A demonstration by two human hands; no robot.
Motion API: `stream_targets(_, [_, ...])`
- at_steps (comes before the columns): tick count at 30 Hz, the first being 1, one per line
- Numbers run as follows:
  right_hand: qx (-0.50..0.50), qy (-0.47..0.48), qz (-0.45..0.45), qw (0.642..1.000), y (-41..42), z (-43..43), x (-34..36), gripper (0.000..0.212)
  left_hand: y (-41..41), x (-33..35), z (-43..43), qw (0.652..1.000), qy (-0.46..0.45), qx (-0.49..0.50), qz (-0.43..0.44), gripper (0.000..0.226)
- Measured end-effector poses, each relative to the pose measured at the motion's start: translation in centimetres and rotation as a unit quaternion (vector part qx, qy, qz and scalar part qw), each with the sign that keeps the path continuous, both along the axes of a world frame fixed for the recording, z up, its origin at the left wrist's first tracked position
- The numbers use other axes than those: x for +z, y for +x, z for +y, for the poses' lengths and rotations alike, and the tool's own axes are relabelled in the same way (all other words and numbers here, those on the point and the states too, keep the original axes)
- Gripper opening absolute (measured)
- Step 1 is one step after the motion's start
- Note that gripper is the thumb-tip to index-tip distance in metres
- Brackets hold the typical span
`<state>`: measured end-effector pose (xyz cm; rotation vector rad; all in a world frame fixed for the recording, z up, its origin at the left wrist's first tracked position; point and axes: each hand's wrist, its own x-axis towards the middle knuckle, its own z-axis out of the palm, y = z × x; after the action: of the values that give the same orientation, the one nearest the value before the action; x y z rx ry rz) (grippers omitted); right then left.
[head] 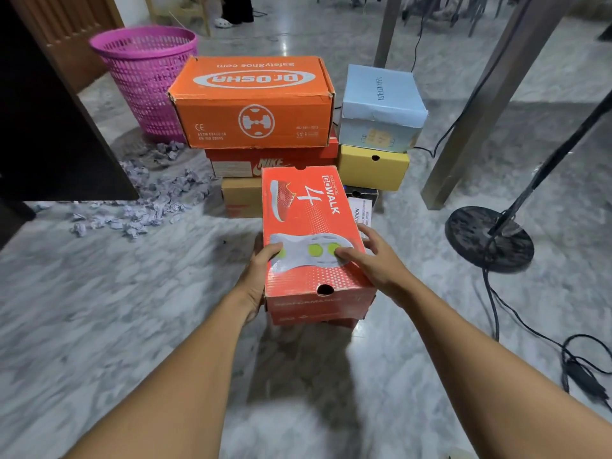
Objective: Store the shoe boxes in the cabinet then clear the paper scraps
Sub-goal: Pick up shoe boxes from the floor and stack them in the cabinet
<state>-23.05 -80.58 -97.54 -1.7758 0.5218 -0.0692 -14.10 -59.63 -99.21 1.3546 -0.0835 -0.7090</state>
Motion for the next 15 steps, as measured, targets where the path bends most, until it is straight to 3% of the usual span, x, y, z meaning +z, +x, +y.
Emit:
stream_targets(5, [0.068, 0.019, -0.014, 0.997, 2.3, 2.7, 0.9, 0.068, 1.1, 0.5, 4.3, 0.999, 0.022, 0.034, -0.035, 0.058])
stream_targets(15, [0.214, 0.041, -0.084, 0.972, 9.3, 12.0, 4.6, 0.084, 2.8, 5.1, 14.0, 0.962, 0.060, 0.223, -0.143, 0.034])
